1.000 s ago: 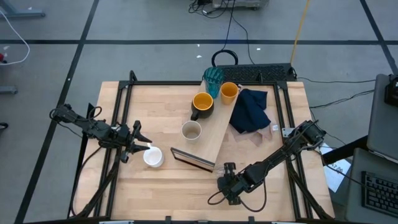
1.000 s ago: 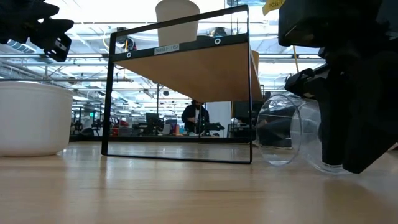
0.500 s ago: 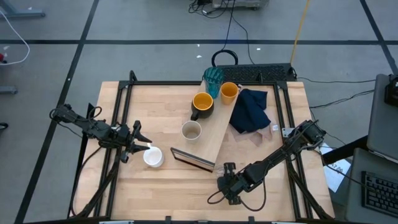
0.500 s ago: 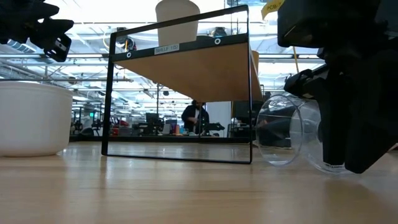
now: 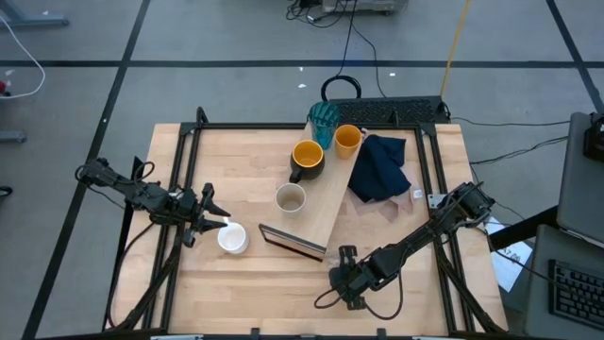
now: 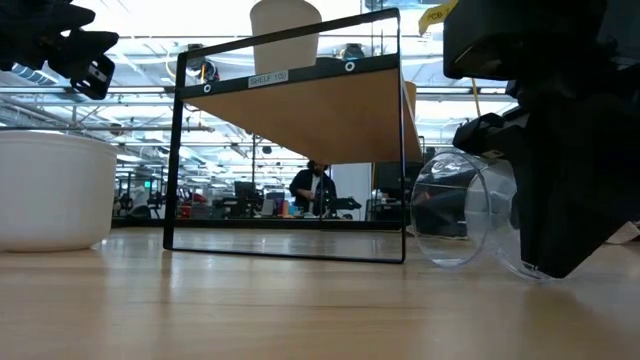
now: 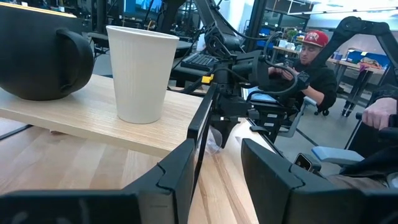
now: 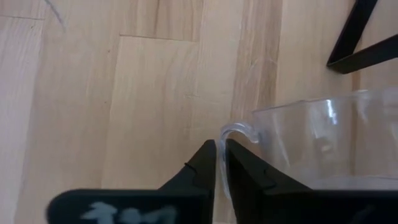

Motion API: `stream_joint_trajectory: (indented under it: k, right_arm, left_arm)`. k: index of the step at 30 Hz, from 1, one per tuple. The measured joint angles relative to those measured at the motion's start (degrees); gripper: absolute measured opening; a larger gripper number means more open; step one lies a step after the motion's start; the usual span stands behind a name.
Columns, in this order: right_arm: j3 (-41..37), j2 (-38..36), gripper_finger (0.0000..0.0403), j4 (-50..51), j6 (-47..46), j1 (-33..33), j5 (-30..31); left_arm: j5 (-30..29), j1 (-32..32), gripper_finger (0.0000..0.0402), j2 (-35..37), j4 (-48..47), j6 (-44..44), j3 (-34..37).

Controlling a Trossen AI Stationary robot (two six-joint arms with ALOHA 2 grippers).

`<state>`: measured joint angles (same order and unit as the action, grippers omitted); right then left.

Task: Stack small to large cups/mugs on shelf
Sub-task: Put the transparent mug on the shelf

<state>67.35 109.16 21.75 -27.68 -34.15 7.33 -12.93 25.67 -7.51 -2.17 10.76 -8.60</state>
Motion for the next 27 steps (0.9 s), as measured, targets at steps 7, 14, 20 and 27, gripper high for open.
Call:
stream_joint_trajectory:
  k: [7, 14, 20, 27]
  right_arm:
    - [0.0, 0.0, 0.0011, -0.2, 0.1, 0.0, -0.1]
    - [0.0, 0.0, 0.0003, -0.2, 0.1, 0.0, -0.1]
    - [0.0, 0.0, 0.0001, -0.2, 0.2, 0.0, -0.1]
    - [0.0, 0.0, 0.0001, -0.5, 0.5, 0.0, -0.1]
  left_arm:
    - [0.0, 0.0, 0.0134, 0.0, 0.0, 0.0, 0.0]
    - [0.0, 0.0, 0.0134, 0.0, 0.0, 0.0, 0.0]
    - [0.0, 0.0, 0.0134, 0.0, 0.0, 0.0, 0.0]
    - [0.0, 0.0, 0.0134, 0.0, 0.1, 0.0, 0.0]
